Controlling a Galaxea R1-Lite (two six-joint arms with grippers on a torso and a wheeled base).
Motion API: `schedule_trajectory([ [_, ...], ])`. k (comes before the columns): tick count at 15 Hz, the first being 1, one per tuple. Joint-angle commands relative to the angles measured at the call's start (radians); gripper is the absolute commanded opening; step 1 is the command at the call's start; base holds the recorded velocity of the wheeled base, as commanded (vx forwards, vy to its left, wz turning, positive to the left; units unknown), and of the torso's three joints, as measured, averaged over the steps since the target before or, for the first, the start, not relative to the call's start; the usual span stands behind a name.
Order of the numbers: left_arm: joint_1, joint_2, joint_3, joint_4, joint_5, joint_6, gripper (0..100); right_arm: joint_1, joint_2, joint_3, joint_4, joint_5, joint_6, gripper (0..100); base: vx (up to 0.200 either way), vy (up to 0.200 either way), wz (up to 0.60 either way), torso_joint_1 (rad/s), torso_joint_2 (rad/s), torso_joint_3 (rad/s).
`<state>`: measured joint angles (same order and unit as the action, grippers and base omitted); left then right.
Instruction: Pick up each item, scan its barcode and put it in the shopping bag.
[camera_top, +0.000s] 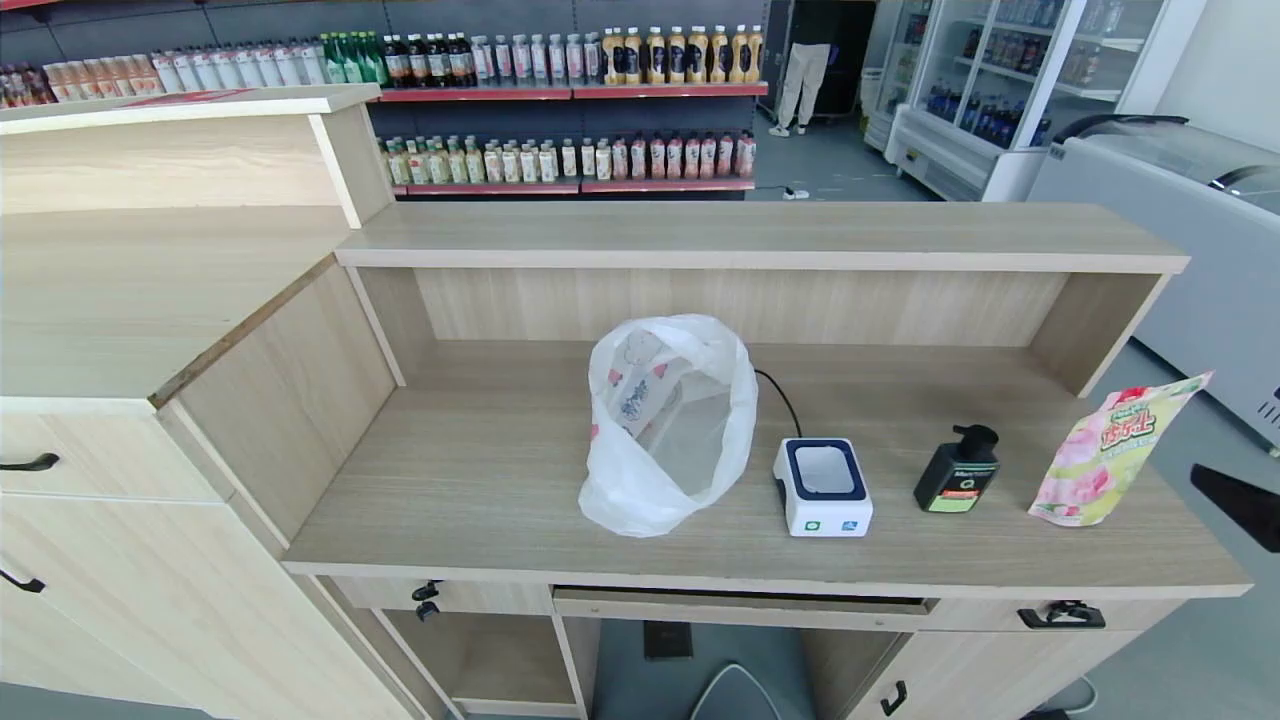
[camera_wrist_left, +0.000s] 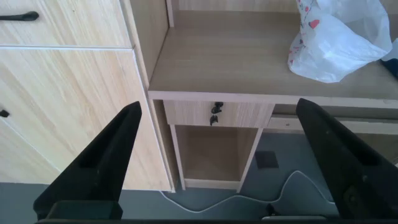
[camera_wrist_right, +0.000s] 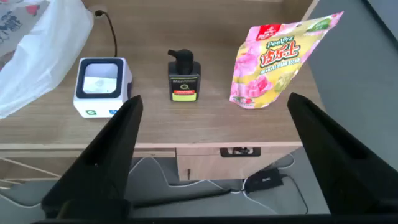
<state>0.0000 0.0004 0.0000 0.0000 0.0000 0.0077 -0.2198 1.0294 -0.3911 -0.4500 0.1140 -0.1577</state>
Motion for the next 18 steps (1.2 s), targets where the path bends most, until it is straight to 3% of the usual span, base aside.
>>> schedule_trajectory([
  [1,0.000,0.000,0.000,0.000,0.000,0.000,100,-0.136,0.551,-0.049,-0.375,0.099,-0.172,100,0.000,0.000,0.00,0.000,0.00,0.000],
  [3,0.000,0.000,0.000,0.000,0.000,0.000,100,-0.174,0.759,-0.117,-0.506,0.190,-0.303,100,0.000,0.000,0.00,0.000,0.00,0.000],
  [6,0.000,0.000,0.000,0.000,0.000,0.000,100,-0.176,0.908,-0.207,-0.526,0.338,-0.447,100,0.000,0.000,0.00,0.000,0.00,0.000],
  [11,0.000,0.000,0.000,0.000,0.000,0.000,100,-0.159,1.043,-0.256,-0.526,0.391,-0.517,100,0.000,0.000,0.00,0.000,0.00,0.000],
  [18,0.000,0.000,0.000,0.000,0.000,0.000,100,-0.064,1.130,-0.351,-0.533,0.463,-0.579,100,0.000,0.000,0.00,0.000,0.00,0.000],
])
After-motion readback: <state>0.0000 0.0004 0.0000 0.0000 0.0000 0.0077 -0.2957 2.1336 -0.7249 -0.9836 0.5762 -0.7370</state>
